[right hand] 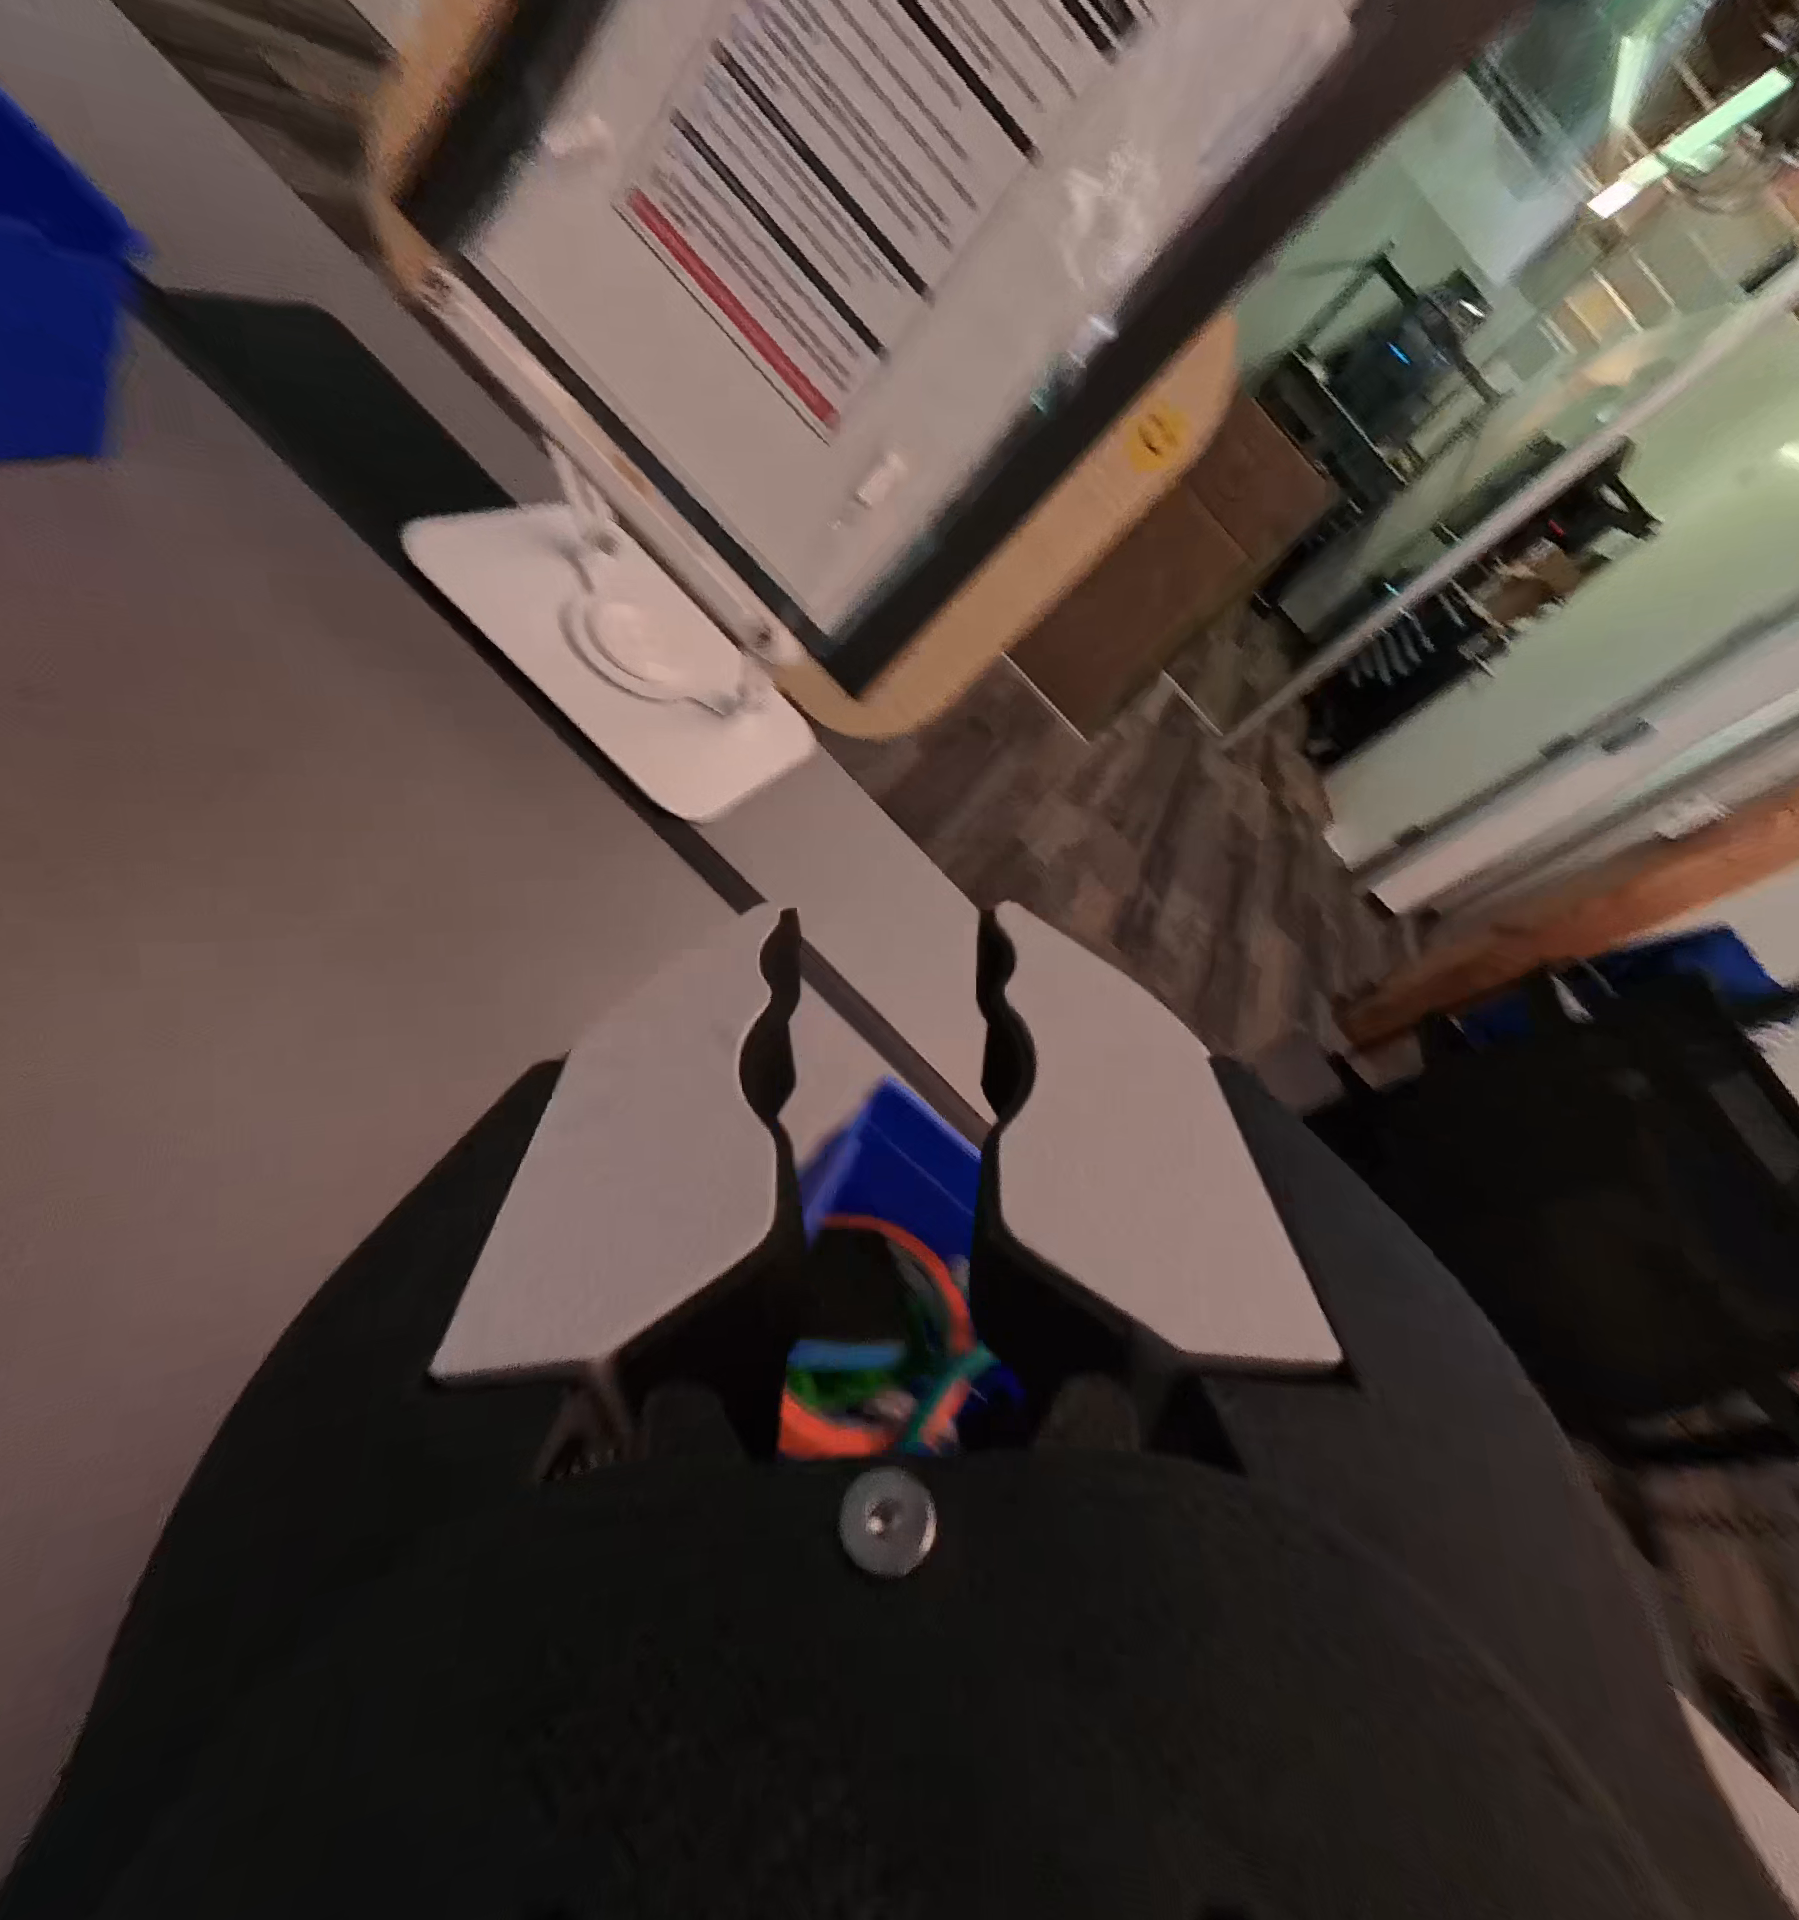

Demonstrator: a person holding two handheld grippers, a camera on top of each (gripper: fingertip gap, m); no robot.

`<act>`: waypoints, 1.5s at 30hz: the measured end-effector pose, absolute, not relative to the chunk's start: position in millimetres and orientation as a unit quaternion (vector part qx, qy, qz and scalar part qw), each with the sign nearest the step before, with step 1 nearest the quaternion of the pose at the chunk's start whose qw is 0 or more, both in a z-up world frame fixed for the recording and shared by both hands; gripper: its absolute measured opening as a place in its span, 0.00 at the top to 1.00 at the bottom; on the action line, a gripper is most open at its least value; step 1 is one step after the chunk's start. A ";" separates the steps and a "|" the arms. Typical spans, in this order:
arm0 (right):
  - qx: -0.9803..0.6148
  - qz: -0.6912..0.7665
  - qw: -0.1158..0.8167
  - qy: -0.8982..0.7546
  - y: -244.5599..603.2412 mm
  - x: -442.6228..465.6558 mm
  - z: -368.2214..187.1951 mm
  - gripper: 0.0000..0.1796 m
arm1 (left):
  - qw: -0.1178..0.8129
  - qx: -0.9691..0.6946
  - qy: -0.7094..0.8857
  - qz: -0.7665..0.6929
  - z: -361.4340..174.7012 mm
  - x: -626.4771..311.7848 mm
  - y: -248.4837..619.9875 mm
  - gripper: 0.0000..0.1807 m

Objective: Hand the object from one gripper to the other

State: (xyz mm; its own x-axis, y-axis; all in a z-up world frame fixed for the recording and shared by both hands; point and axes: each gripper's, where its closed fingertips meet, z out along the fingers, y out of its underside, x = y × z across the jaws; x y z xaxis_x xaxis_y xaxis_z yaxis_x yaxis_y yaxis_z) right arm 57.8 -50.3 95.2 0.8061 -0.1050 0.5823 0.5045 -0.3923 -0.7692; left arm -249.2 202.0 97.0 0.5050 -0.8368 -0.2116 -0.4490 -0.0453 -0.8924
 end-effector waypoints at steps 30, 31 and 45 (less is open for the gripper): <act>-0.609 0.116 0.742 -0.255 94.6 -236.4 113.4 0.87 | 0.578 -0.558 0.587 -0.096 368.7 -248.4 48.9 0.98; -0.605 0.112 0.744 -0.261 96.1 -240.3 117.3 0.92 | 0.575 -0.559 0.589 -0.100 375.1 -253.4 44.3 0.98; -0.658 0.108 0.665 -0.336 40.9 -219.8 308.7 0.97 | 0.610 -0.531 0.550 -0.208 373.1 -422.0 -39.9 0.98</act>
State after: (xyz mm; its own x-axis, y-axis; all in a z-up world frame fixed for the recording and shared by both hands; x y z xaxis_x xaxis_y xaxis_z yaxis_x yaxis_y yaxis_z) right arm -219.8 40.9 308.7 0.7503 0.5864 0.3054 0.2985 0.1118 -0.9478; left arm -422.0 -39.9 373.1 0.3081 -0.8382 -0.4499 -0.3314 0.3487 -0.8767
